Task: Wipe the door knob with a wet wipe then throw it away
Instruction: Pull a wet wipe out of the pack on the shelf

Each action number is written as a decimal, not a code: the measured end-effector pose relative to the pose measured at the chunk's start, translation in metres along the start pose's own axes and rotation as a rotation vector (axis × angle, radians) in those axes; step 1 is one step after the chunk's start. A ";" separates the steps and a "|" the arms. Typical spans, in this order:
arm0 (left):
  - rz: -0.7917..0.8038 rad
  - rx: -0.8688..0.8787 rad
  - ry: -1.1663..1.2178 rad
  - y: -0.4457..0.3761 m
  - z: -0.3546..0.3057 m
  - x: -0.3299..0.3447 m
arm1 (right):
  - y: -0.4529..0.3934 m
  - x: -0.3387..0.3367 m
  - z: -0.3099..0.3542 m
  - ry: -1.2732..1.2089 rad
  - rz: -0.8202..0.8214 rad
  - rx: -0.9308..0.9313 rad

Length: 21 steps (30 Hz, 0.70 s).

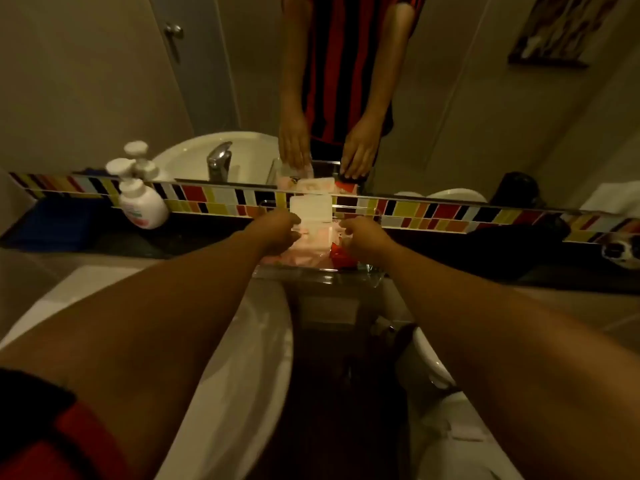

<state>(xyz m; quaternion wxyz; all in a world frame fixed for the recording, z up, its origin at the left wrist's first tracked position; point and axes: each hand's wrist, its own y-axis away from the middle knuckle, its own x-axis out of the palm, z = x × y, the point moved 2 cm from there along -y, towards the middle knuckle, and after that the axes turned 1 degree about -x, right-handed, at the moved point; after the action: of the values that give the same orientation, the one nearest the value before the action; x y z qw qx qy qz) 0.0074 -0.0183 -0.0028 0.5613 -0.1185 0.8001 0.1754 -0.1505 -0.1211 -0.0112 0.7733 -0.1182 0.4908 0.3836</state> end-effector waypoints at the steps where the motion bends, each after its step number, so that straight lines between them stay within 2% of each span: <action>1: 0.013 -0.005 0.027 -0.004 0.003 0.003 | -0.007 0.005 0.003 -0.002 -0.011 0.001; 8: -0.047 -0.027 0.235 -0.023 0.026 0.025 | -0.046 0.034 0.005 -0.061 -0.109 -0.002; 15: -0.062 -0.002 0.354 -0.039 0.028 0.037 | -0.060 0.047 0.000 -0.120 -0.114 0.047; 21: -0.028 -0.056 0.421 -0.048 0.029 0.047 | -0.063 0.046 -0.001 -0.164 -0.128 0.044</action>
<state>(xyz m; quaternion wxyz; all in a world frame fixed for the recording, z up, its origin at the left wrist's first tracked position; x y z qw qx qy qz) 0.0341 -0.0495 -0.0630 0.3807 -0.1791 0.8928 0.1611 -0.0961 -0.1417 -0.0630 0.8363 -0.1007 0.4255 0.3308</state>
